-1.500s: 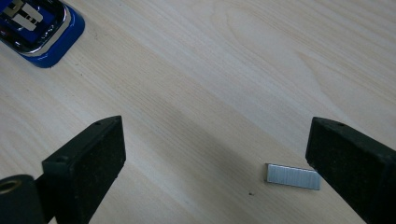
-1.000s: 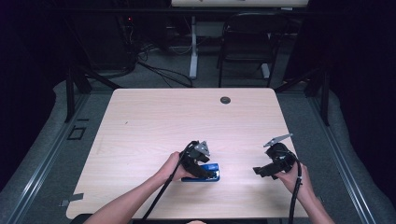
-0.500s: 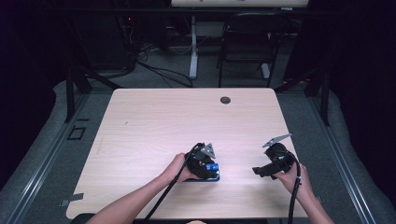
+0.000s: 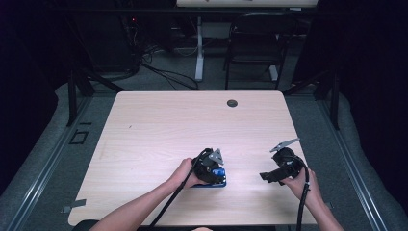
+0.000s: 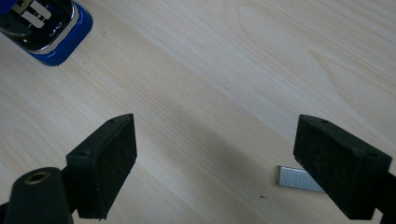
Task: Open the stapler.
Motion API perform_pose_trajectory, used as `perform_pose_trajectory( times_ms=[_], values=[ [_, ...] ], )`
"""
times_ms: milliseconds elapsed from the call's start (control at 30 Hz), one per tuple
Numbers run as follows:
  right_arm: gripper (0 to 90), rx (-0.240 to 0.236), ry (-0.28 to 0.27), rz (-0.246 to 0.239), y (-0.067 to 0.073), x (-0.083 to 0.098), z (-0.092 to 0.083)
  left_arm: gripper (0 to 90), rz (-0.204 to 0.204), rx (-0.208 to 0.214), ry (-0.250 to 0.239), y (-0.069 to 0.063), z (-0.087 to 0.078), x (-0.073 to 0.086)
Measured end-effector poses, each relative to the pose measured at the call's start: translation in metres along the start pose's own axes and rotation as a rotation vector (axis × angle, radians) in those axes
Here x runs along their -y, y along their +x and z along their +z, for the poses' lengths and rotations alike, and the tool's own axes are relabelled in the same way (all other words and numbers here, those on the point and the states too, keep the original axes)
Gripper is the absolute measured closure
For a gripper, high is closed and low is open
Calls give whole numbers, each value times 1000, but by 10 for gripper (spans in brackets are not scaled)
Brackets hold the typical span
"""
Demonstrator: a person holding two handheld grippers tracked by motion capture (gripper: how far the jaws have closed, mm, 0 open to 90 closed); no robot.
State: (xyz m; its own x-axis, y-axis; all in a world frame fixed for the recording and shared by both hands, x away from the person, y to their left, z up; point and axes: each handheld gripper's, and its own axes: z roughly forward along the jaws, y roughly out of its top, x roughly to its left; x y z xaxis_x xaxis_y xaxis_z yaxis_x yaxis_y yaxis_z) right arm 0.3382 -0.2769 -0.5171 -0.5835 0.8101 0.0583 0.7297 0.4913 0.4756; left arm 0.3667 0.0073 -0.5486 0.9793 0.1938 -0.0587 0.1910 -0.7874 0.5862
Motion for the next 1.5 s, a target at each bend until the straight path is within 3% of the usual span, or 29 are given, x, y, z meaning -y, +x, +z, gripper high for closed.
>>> perform_pose_trajectory(
  times_ms=[133, 533, 1000, 1300, 1367, 1500],
  values=[
    [129, 0, 14, -11, 0, 0, -1, 619, 15, -3, -4, 0, -2, 0],
    [136, -18, -18, -2, 3, -1, 0, 634, 50, 37, -43, 3, -15, 1],
    [204, -82, -48, -24, 28, -18, 7, 646, 83, 48, -63, 4, -26, 1],
    [384, -121, -75, -70, 47, -38, 19, 652, 97, 50, -67, 5, -30, 2],
    [471, -161, -85, -73, 52, -45, 23, 653, 102, 52, -69, 5, -30, 2],
    [553, -186, -87, -81, 58, -51, 27, 653, 106, 59, -64, 6, -32, 2]
  ],
)
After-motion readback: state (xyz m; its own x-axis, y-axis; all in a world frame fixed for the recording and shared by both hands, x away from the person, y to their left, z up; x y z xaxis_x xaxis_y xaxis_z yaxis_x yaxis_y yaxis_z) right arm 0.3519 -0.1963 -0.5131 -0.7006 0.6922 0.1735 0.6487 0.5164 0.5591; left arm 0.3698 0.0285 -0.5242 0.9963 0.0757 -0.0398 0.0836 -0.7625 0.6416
